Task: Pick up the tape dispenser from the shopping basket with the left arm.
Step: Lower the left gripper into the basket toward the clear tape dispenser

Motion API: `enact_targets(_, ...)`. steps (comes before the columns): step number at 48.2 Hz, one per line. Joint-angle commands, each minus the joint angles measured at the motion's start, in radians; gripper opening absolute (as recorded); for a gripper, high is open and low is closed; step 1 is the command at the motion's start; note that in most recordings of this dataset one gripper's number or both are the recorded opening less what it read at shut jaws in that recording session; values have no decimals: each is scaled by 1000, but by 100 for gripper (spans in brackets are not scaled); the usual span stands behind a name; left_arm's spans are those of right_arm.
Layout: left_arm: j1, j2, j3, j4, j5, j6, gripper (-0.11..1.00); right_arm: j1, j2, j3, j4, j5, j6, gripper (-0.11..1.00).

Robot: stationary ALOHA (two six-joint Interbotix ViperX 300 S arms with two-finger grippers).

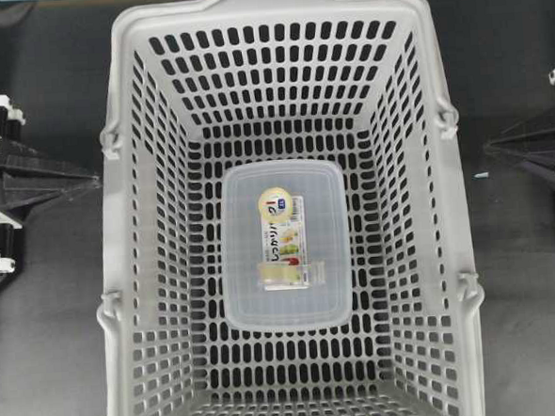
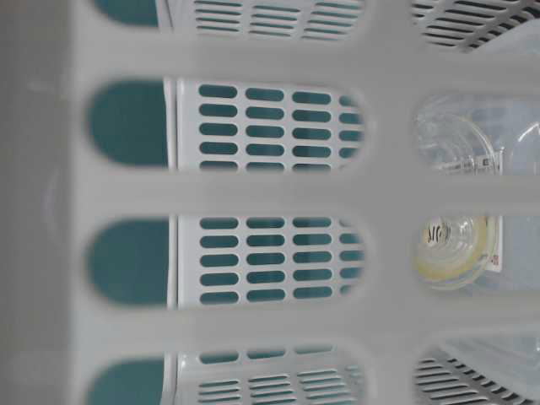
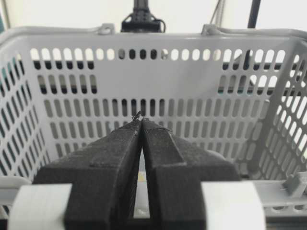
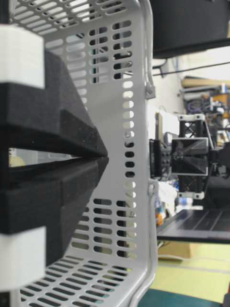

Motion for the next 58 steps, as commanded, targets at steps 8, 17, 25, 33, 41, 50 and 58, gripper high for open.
enact_targets(8, -18, 74, -215, 41, 282, -86, 0, -8, 8, -8, 5, 6, 0, 0)
enact_targets(17, -72, 206, -419, 41, 563, -104, 0, -11, -2, -6, 6, 9, -2, 0)
enact_targets(25, -112, 377, -586, 43, 739, -101, 0, -25, -3, -6, 6, 20, 0, 0)
enact_targets(33, -124, 551, -735, 43, 873, -103, 0, -31, -5, -6, 6, 25, 0, 3)
enact_targets(41, -126, 690, -859, 43, 989, -100, 0, -29, -9, -6, 8, 48, 14, 32)
enact_targets(50, -126, 813, -945, 41, 1032, -100, 0, -31, -21, -8, 8, 84, 15, 70)
enact_targets(58, -137, 900, -985, 41, 1043, -109, 16, -31, -38, -6, 6, 89, 15, 72)
